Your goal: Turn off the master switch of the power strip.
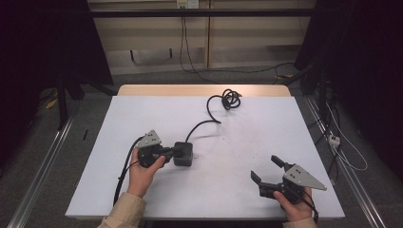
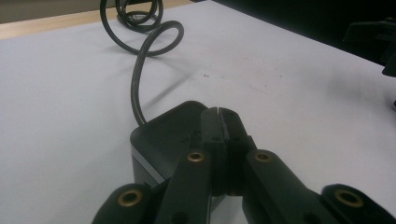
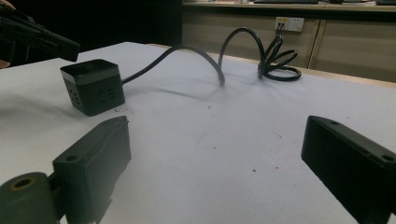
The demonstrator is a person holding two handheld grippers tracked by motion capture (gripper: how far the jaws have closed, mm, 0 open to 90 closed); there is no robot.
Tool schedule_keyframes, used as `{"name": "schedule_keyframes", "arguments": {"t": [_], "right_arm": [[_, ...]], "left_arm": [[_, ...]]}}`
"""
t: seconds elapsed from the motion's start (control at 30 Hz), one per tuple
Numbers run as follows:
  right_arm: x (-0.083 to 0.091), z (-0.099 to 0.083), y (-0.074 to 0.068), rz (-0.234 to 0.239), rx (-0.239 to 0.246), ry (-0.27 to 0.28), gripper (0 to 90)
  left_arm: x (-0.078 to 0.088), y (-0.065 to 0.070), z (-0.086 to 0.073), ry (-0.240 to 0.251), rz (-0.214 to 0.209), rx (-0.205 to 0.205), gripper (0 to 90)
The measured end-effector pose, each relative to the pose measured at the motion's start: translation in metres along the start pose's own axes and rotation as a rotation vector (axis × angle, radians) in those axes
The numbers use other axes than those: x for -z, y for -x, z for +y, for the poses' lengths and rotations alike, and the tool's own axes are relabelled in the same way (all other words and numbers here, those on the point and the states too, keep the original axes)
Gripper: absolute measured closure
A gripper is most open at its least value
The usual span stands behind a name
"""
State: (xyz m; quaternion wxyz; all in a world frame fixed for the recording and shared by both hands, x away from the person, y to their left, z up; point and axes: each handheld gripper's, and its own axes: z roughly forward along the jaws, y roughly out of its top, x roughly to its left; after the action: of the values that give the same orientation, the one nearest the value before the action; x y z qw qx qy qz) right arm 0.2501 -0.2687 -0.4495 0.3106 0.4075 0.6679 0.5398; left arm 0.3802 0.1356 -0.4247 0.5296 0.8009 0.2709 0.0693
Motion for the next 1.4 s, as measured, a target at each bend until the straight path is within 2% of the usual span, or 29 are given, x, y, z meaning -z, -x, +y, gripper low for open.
{"name": "schedule_keyframes", "arguments": {"t": [0.3, 0.53, 1.07, 1.33, 1.4], "right_arm": [[0.0, 0.0, 0.0, 0.001, -0.001, 0.001, 7.5], [0.0, 0.0001, -0.0001, 0.001, 0.0, 0.0, 7.5], [0.0002, 0.0001, 0.0002, -0.002, -0.003, 0.0, 7.5], [0.0001, 0.0001, -0.0002, -0.002, -0.001, 0.001, 7.5], [0.0002, 0.0002, -0.0002, -0.002, -0.001, 0.001, 7.5]], "left_arm": [[-0.0023, 0.0002, -0.0007, -0.017, 0.005, -0.004, 90.0], [-0.0029, 0.0003, -0.0013, -0.016, 0.025, -0.006, 90.0], [-0.0062, 0.0013, -0.0019, -0.029, 0.02, -0.021, 90.0], [-0.0064, 0.0033, -0.0007, -0.042, 0.032, -0.04, 90.0], [-0.0067, 0.0048, 0.0004, -0.049, 0.041, -0.057, 90.0]]}}
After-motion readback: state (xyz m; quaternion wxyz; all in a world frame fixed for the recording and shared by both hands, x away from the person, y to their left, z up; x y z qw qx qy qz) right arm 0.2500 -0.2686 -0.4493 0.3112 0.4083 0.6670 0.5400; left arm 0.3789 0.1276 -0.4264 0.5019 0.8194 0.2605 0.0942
